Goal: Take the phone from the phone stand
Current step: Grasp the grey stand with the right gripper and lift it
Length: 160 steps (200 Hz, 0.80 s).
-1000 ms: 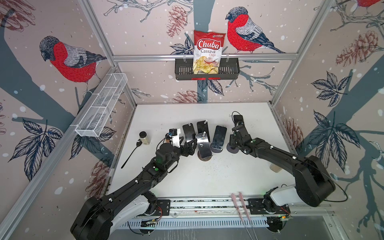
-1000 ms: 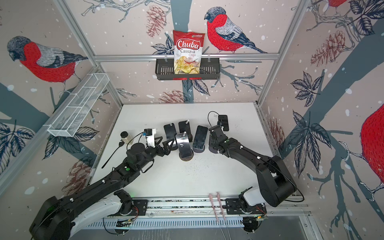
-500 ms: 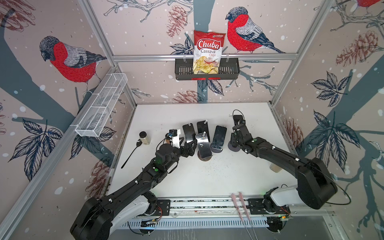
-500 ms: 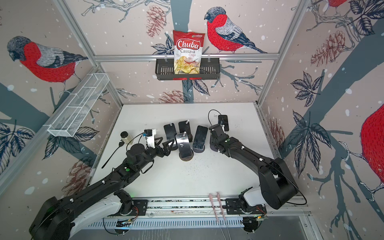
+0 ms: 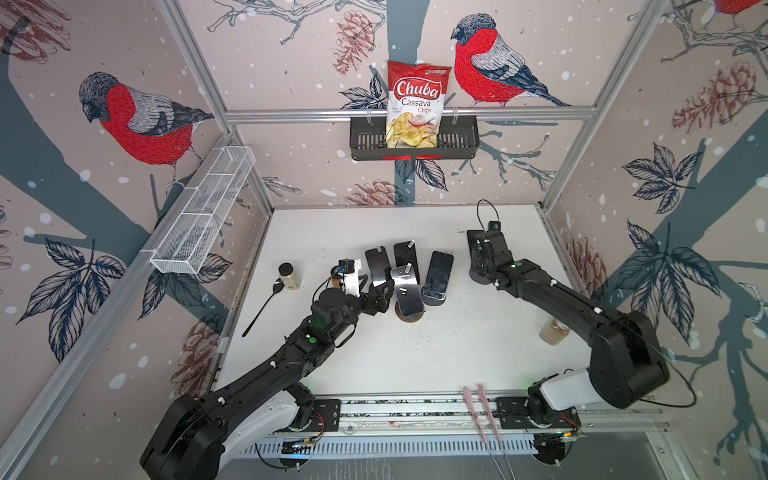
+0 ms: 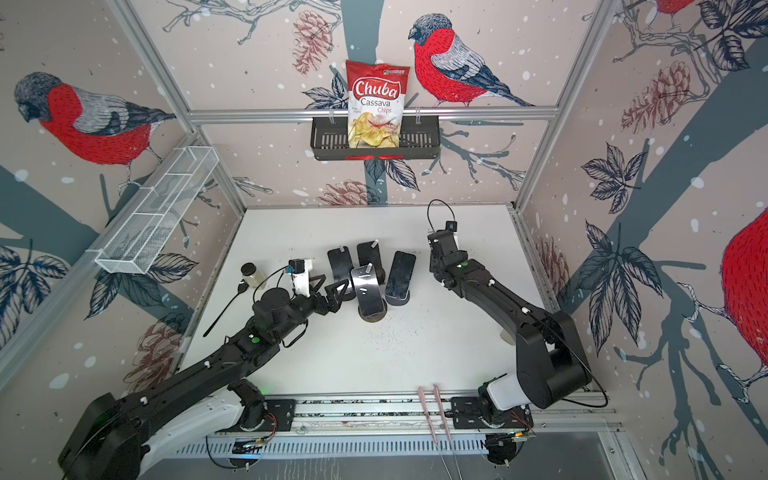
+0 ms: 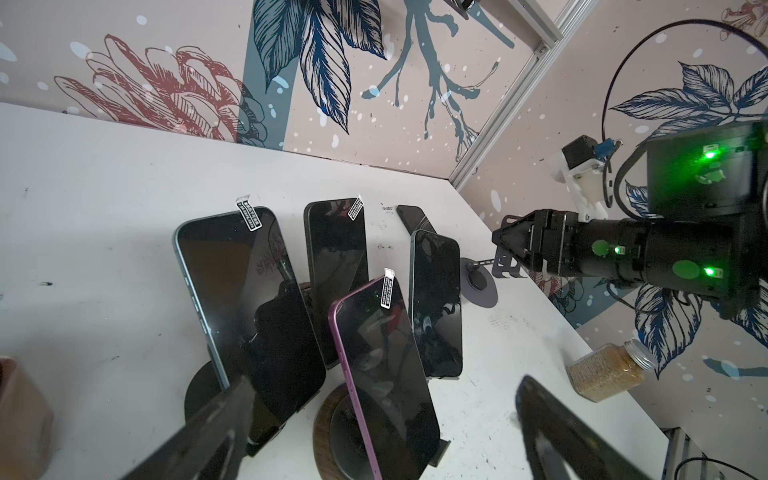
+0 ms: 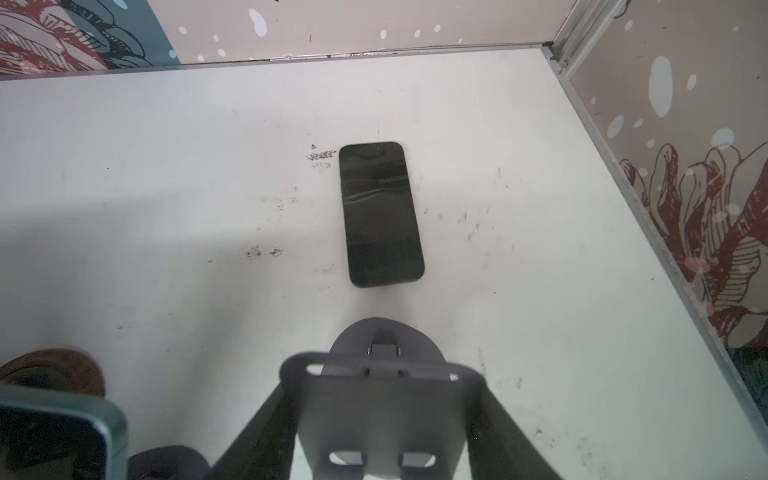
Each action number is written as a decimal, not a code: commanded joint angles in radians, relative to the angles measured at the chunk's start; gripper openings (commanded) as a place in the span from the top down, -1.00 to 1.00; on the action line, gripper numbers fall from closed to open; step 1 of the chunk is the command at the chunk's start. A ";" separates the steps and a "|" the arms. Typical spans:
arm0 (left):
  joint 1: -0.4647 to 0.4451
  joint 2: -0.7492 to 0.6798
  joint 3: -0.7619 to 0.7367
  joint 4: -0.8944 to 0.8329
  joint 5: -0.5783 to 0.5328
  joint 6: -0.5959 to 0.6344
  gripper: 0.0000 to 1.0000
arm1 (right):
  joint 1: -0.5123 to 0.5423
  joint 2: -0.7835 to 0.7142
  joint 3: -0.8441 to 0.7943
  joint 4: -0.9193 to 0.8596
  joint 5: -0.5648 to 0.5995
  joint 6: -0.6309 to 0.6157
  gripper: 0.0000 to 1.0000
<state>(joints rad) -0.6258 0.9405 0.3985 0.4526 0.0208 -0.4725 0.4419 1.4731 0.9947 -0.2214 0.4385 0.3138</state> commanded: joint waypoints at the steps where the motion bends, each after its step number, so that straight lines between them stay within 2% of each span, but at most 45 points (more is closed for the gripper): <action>1: 0.000 -0.006 -0.001 0.026 -0.013 0.010 -0.95 | -0.029 0.023 0.018 0.082 -0.054 -0.037 -0.06; 30: 0.000 -0.005 -0.002 0.025 -0.021 0.010 -0.95 | -0.035 0.087 0.073 0.143 -0.076 -0.068 -0.08; 90: 0.000 -0.030 0.000 -0.029 -0.028 0.014 -0.95 | -0.070 0.308 0.315 0.161 -0.183 -0.171 -0.09; 160: 0.000 -0.104 -0.021 -0.046 -0.084 0.005 -0.95 | -0.080 0.534 0.534 0.117 -0.294 -0.303 -0.12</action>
<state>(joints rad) -0.6258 0.8543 0.3828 0.3988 -0.0353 -0.4709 0.3656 1.9644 1.4811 -0.1028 0.1932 0.0753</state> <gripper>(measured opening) 0.974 0.598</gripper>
